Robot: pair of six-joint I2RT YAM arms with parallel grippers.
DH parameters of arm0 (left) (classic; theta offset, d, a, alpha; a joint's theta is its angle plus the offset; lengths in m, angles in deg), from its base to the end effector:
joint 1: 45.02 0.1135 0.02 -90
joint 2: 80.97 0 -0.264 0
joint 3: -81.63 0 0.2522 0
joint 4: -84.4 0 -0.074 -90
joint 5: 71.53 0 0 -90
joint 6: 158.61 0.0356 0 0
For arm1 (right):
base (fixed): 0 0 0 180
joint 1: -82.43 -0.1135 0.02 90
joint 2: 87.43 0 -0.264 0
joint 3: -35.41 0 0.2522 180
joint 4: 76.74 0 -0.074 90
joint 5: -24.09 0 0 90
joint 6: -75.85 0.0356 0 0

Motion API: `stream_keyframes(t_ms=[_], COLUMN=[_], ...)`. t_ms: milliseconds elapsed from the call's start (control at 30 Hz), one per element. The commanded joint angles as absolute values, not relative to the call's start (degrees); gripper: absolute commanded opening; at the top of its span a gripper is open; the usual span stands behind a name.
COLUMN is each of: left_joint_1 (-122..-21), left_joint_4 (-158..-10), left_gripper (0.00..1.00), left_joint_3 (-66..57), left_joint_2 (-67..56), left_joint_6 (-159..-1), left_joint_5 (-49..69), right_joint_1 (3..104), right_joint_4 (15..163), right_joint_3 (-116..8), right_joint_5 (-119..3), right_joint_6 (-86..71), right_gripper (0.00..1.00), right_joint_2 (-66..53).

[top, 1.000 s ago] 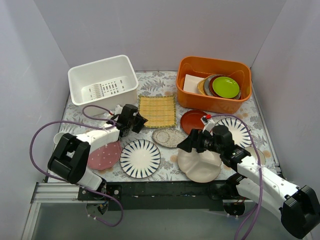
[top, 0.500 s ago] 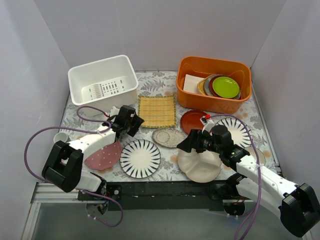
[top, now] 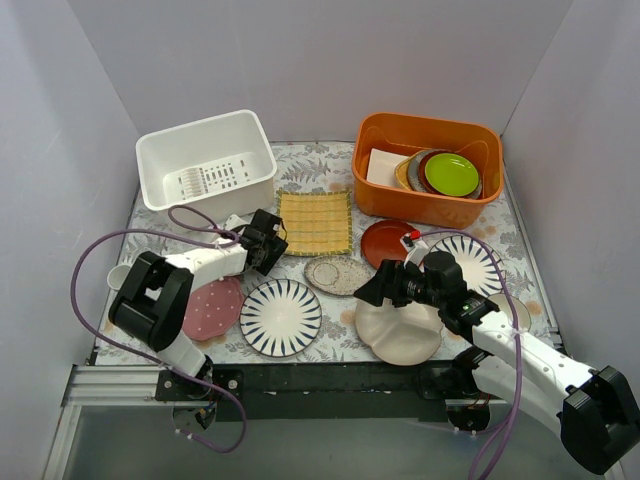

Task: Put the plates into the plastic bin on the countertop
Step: Pick up the plate at the center of the board.

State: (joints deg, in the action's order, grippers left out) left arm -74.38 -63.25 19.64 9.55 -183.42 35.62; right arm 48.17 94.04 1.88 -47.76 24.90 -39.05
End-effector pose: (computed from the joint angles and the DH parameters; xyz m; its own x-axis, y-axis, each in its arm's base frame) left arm 0.2636 -0.1362 0.1627 0.0078 -0.9995 -0.0296 -0.8352 0.0098 -0.5498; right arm 0.1482 0.1144 0.2022 -0.7469 0.2156 -0.6290 -0.3856 0.6302 0.6739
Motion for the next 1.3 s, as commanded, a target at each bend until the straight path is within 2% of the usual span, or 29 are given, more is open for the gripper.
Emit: stream_keyframes(t_ms=[0, 267, 433, 467, 567, 667, 900, 1267], left_joint_1=[-74.1, -74.1, -74.1, -74.1, -74.1, -74.1, -74.1, -74.1], left_joint_4=[-63.3, -66.0, -69.0, -69.2, -70.2, -71.3, -71.6, -70.6], left_gripper=[0.50, 0.48, 0.42, 0.33, 0.19, 0.11, 0.00, 0.00], left_joint_3=[16.7, 15.5, 16.7, 16.9, 17.8, 18.6, 20.1, 24.3], left_joint_2=[11.4, 14.5, 15.6, 15.8, 16.3, 16.6, 14.7, 6.7], left_joint_6=[-186.3, -186.7, -187.4, -187.7, -187.9, -188.1, -188.1, -188.4], left_joint_5=[38.1, 37.5, 37.3, 37.0, 36.4, 35.9, 35.8, 36.4], right_joint_1=[47.8, 47.8, 47.8, 47.8, 47.8, 47.8, 47.8, 47.8], right_joint_4=[96.7, 97.3, 99.3, 99.4, 99.7, 100.1, 100.5, 101.1], right_joint_3=[2.2, 2.6, 3.1, 3.1, 3.0, 3.2, 3.7, 4.0], right_joint_5=[-47.5, -47.3, -46.4, -46.2, -45.9, -45.7, -45.6, -45.3], right_joint_6=[24.4, 24.3, 24.5, 24.6, 24.6, 24.6, 24.5, 24.9], right_gripper=[0.98, 0.98, 0.98, 0.98, 0.98, 0.98, 0.98, 0.98], right_joint_2=[-39.5, -38.5, -37.3, -37.2, -36.4, -36.1, -36.1, -36.0])
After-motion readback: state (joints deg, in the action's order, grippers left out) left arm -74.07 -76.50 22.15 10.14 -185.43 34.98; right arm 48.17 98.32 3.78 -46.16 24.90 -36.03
